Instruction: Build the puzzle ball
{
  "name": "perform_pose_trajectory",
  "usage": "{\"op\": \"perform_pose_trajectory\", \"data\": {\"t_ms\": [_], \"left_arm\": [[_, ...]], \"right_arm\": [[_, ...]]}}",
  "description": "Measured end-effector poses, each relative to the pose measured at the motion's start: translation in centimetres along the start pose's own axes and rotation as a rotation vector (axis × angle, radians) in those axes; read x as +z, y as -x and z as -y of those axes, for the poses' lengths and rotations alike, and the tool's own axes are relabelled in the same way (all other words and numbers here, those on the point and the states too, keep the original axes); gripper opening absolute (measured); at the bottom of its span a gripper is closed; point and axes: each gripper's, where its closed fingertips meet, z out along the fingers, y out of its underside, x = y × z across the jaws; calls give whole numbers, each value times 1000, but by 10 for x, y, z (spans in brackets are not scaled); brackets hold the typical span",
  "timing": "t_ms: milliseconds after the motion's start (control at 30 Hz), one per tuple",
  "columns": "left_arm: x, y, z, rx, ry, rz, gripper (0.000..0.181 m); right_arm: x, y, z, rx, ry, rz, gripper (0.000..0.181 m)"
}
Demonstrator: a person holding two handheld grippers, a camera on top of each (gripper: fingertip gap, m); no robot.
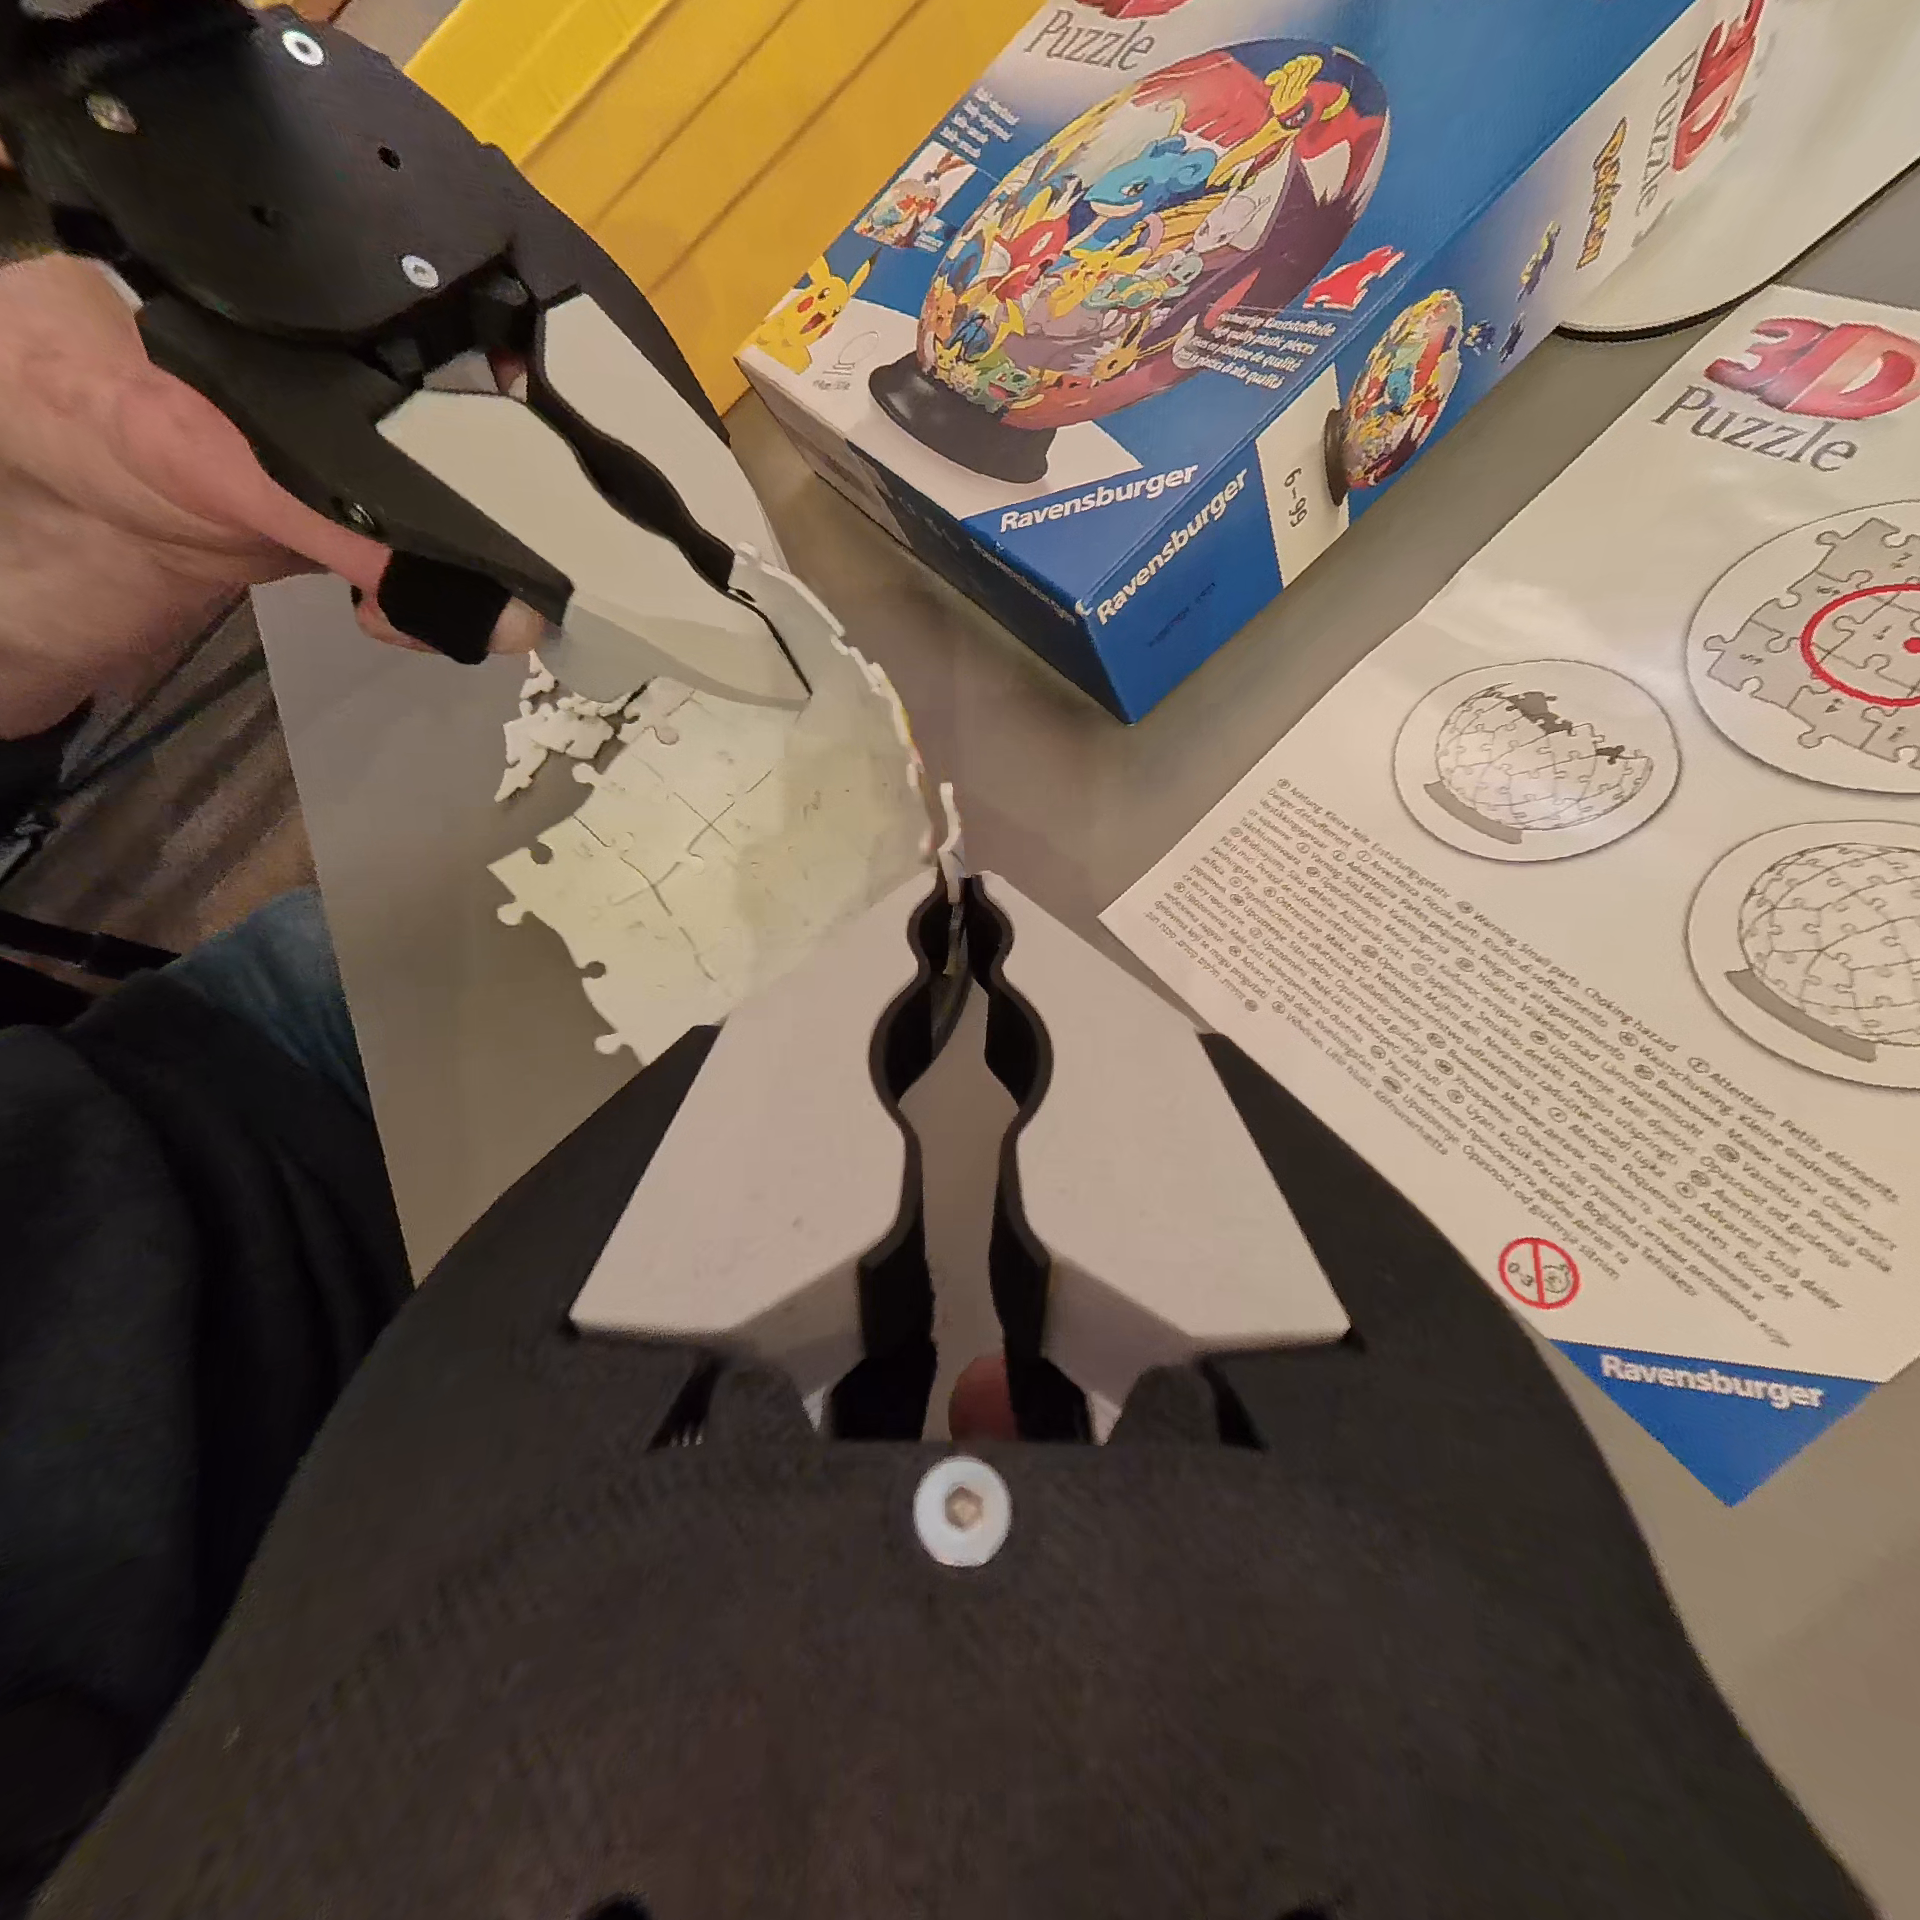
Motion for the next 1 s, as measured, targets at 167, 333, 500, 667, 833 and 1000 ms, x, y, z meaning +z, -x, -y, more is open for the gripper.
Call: {"op": "perform_pose_trajectory", "data": {"t_ms": [167,333,500,667,833,1000], "left_arm": [[-5,-6,-3,-96,21,-81,2],[3,-5,-16,-122,86,-62,2],[8,-6,-13,-138,83,-62,2],[9,-8,-12,-137,80,-62,2],[10,-9,-10,-118,66,-81,6],[1,-8,1,-46,16,-81,26]], "right_arm": [[1,6,-4,11,-16,13,1],[0,9,-5,21,-43,21,1],[9,10,-9,12,-31,21,0],[15,3,-9,27,-35,12,0],[16,-1,-10,33,-24,13,0],[17,-2,-11,32,-10,20,1]]}}
